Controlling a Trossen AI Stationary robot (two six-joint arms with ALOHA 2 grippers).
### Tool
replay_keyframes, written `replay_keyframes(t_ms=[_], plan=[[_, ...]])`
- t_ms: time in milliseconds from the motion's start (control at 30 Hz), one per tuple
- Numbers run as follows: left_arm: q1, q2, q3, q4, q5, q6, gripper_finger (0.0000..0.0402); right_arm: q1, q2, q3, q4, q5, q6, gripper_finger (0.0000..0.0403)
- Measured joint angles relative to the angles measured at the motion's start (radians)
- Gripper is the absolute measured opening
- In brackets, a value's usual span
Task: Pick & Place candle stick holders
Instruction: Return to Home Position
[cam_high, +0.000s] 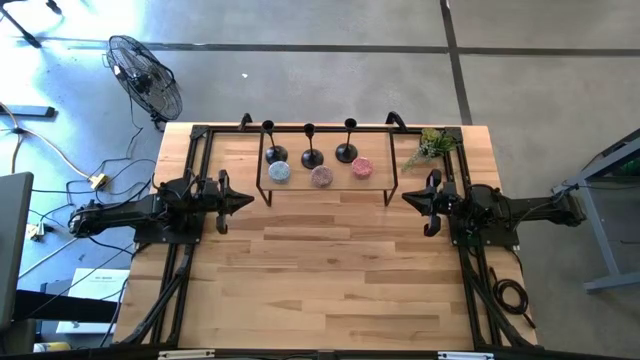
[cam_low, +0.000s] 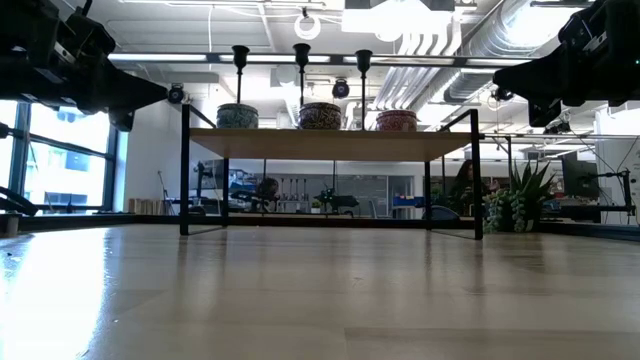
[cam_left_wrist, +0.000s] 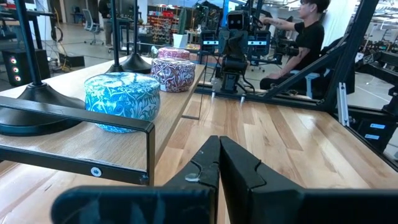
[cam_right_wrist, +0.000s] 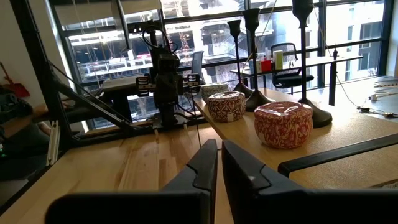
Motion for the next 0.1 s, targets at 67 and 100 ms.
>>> replay_keyframes(t_ms=[67,100], plan=[[0.0,0.0,0.0,0.0,0.0,0.0,0.0005,0.0,0.0,0.0,0.0,0.0,0.0,0.0018],[0.0,0.0,0.0,0.0,0.0,0.0,0.0005,0.0,0.0,0.0,0.0,0.0,0.0,0.0017]])
